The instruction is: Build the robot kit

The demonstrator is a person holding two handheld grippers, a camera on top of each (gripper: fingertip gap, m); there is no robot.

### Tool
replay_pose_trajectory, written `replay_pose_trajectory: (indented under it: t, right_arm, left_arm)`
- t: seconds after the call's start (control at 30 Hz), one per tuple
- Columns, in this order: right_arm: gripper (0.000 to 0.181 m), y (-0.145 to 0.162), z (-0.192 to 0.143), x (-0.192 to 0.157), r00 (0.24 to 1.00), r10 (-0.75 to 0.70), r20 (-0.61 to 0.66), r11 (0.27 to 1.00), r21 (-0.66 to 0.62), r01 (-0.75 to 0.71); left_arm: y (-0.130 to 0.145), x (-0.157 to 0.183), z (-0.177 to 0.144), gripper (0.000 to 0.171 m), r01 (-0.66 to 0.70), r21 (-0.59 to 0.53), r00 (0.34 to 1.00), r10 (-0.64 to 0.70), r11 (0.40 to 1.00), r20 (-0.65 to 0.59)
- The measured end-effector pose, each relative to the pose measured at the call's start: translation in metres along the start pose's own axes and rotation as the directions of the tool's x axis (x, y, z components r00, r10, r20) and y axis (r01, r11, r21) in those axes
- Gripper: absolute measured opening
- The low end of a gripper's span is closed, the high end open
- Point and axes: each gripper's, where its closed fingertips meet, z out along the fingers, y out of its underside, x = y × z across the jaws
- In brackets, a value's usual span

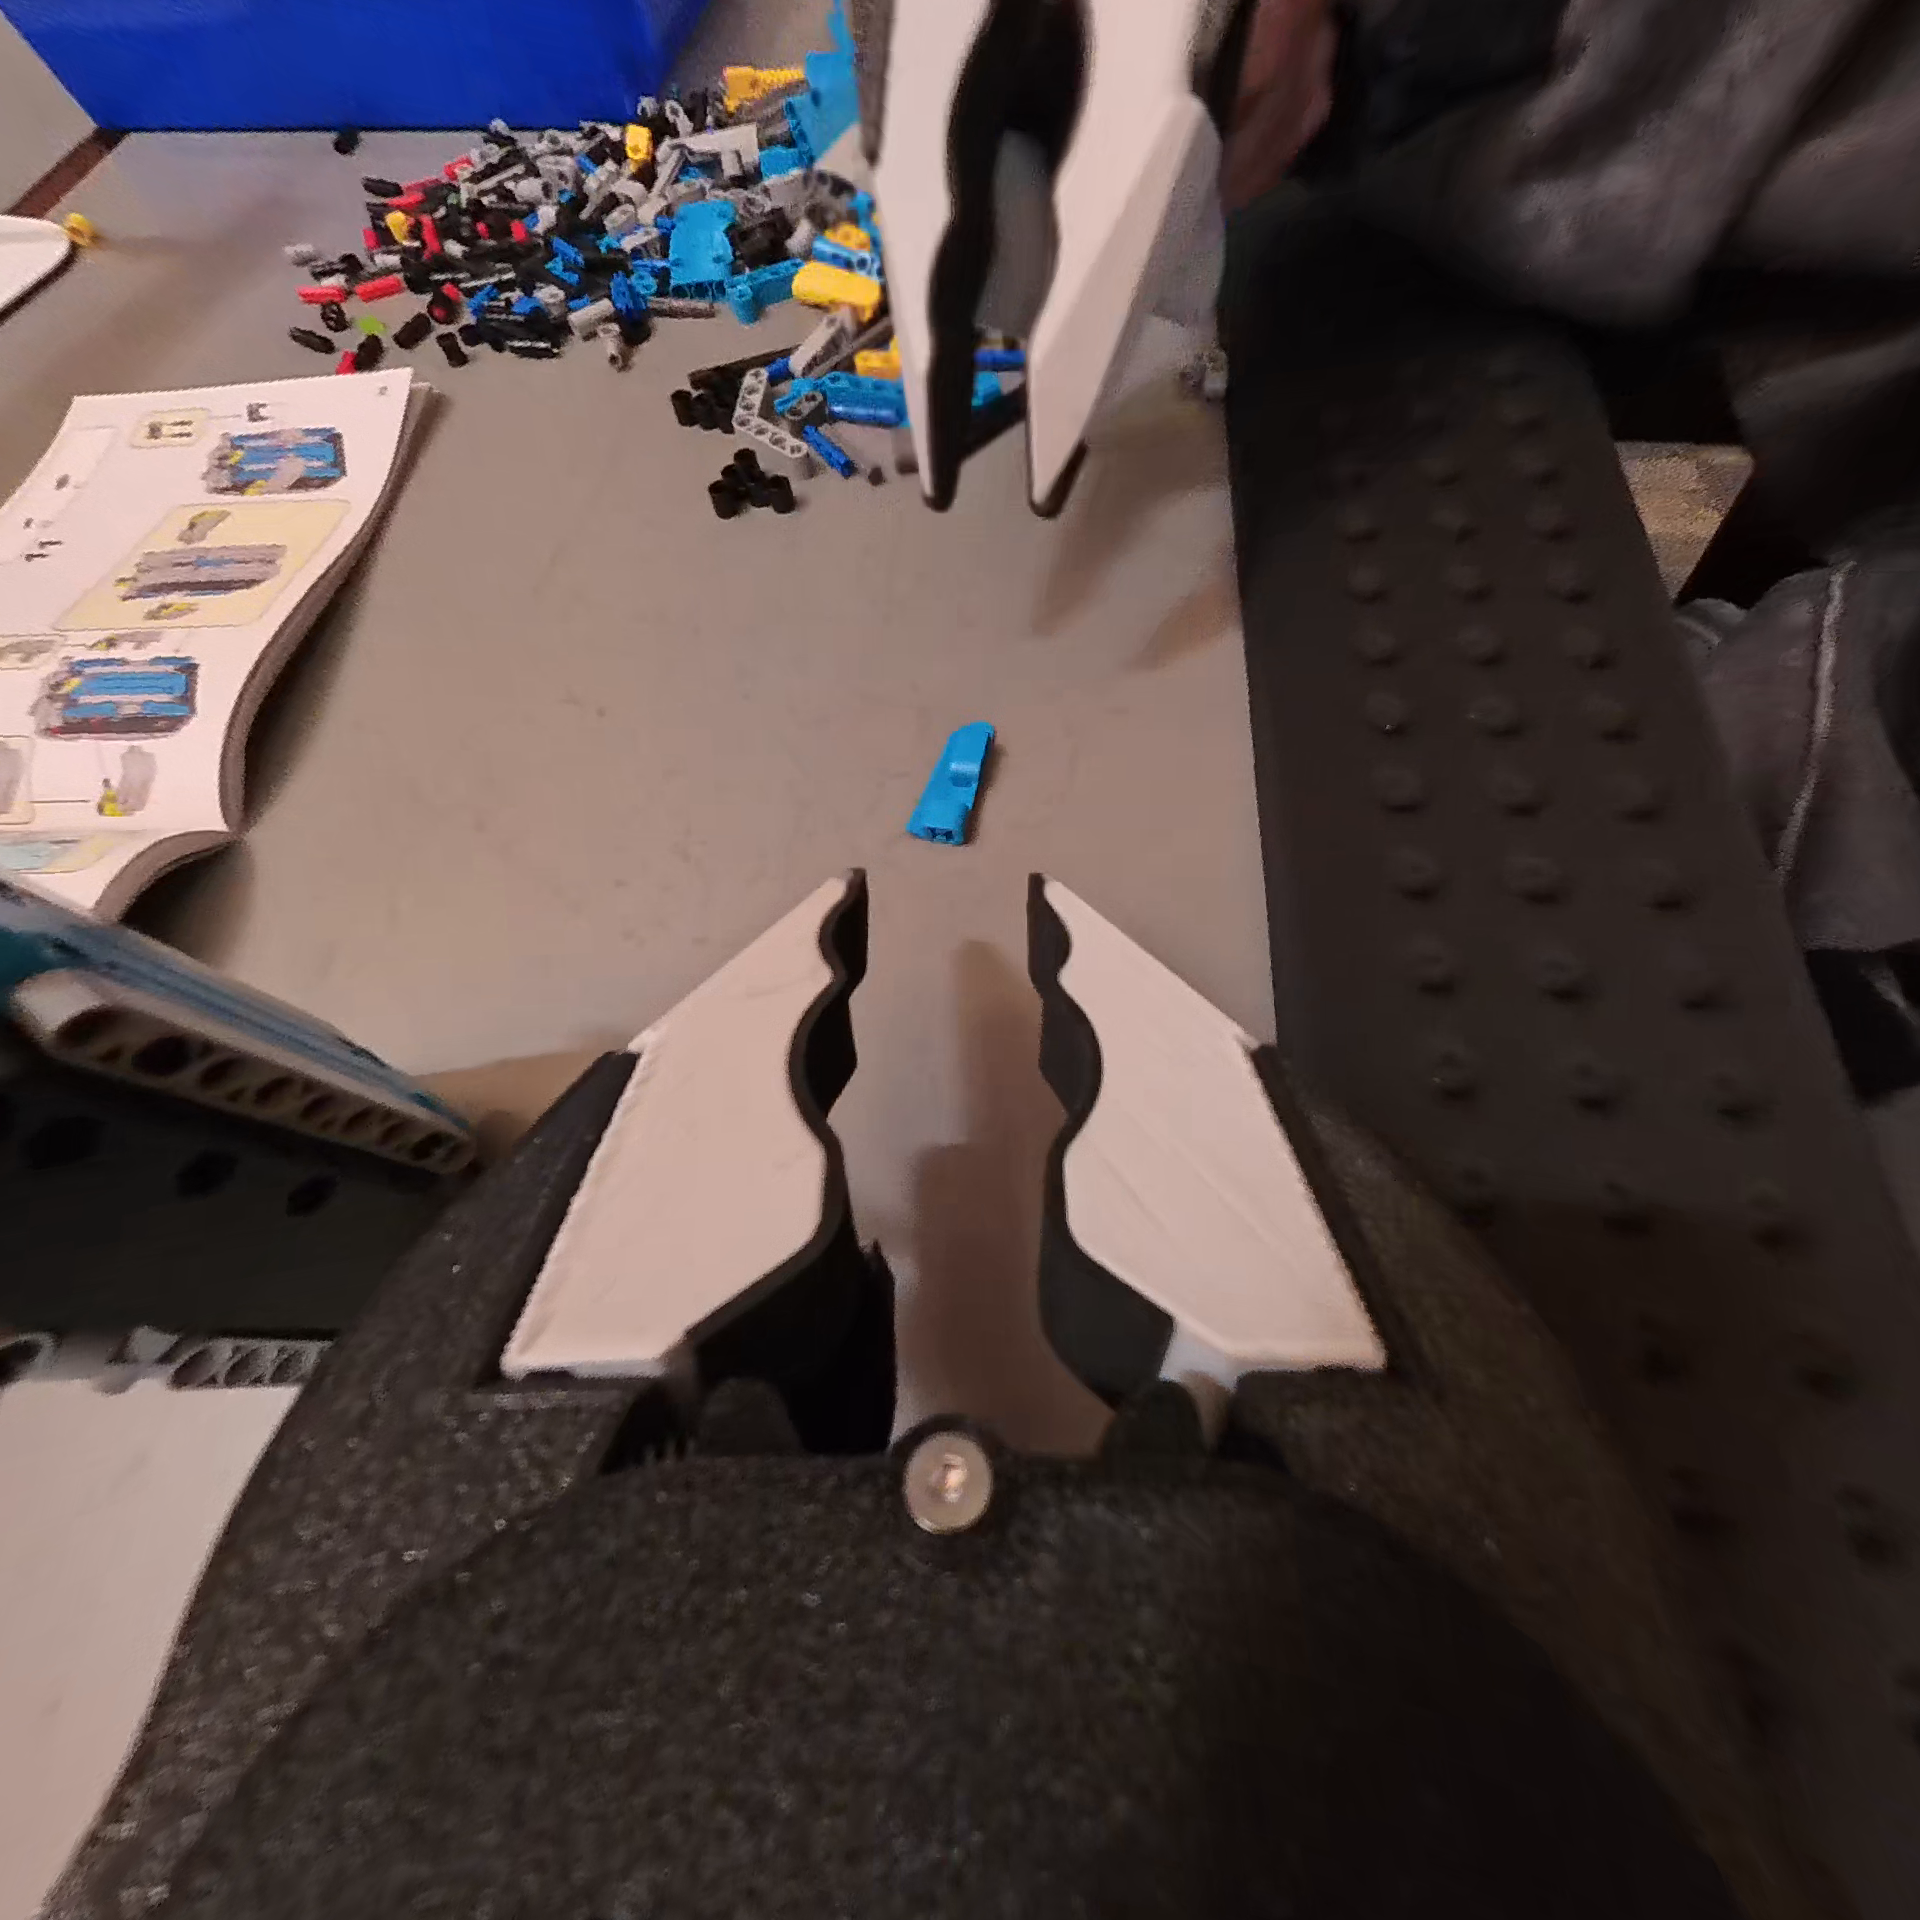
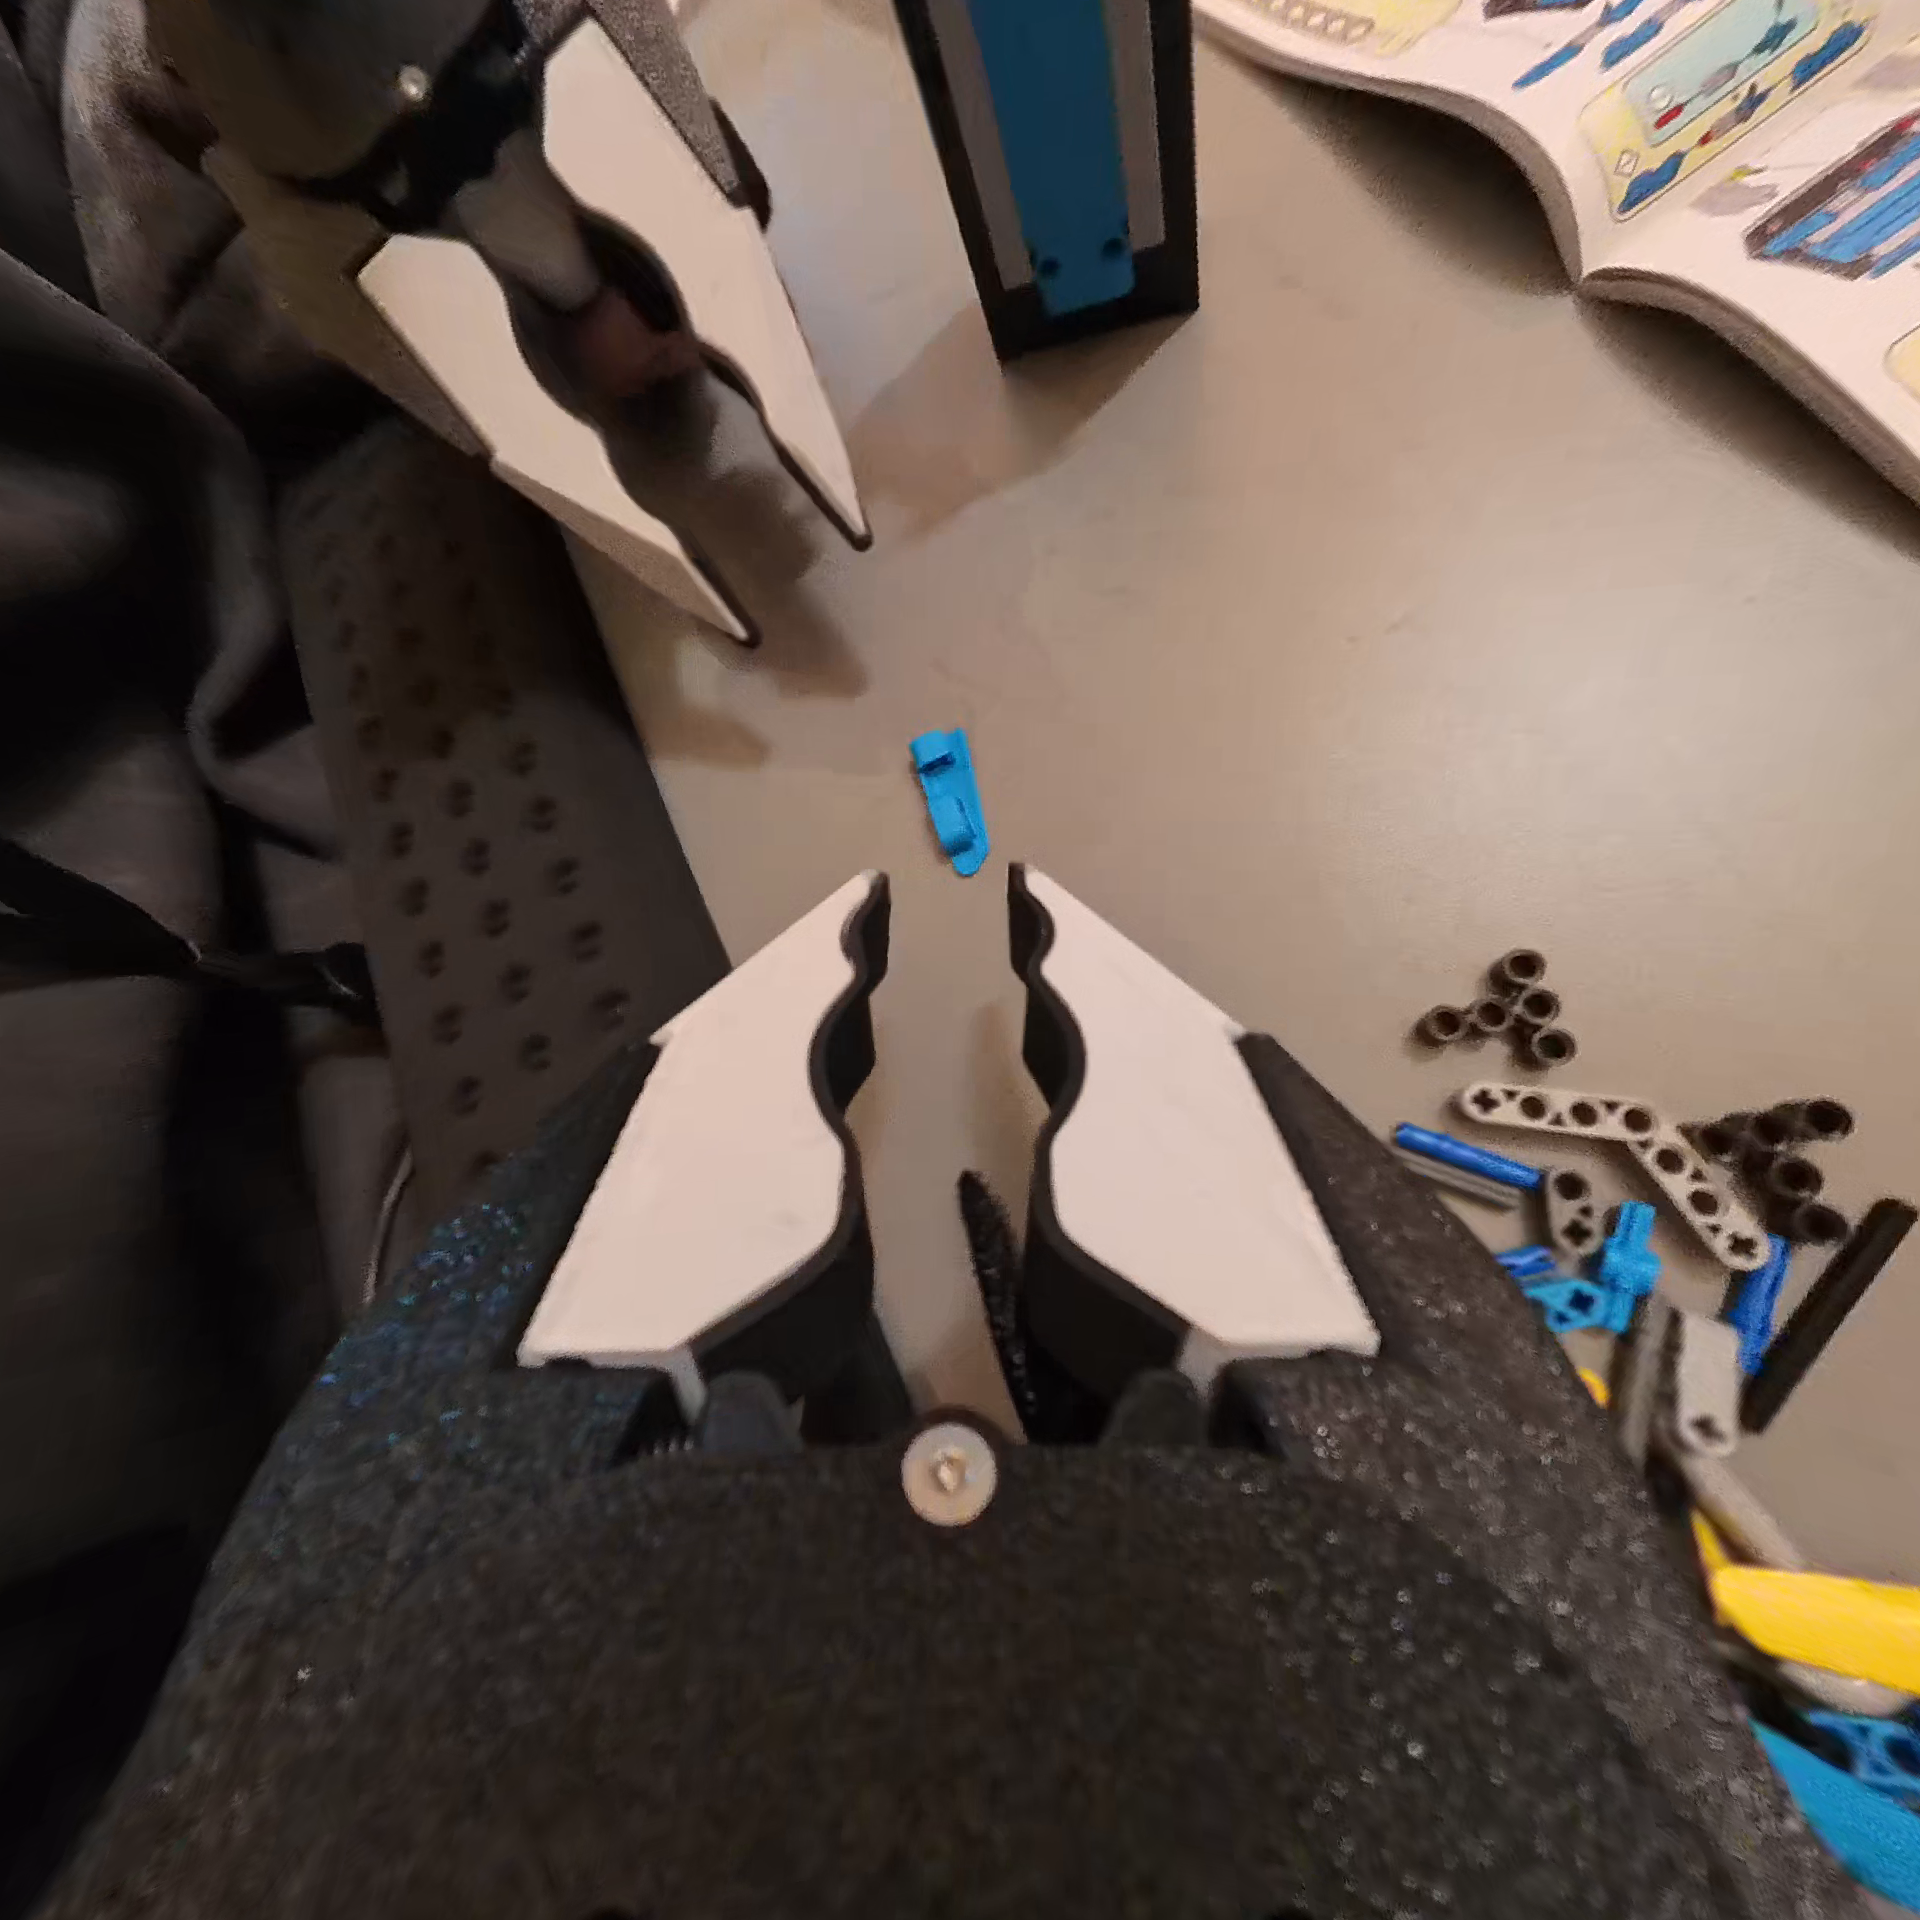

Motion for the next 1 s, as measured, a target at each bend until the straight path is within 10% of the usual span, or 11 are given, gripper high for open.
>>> replay_pose_trajectory:
  t: [0.67, 1.0]
  right_arm:
    - [0.024, 0.018, 0.047, -0.002, 0.983, -0.161, -0.086, 0.985, -0.076, 0.155]
    - [0.024, 0.049, -0.099, 0.079, 0.882, 0.028, -0.47, 0.999, 0.034, -0.013]
  left_arm:
    - [0.006, 0.002, 0.008, 0.03, 0.096, -0.044, 0.992, -0.099, 0.994, -0.081]
    - [-0.007, -0.002, -0.004, 0.03, 0.104, 0.062, 0.992, -0.098, 0.993, -0.081]
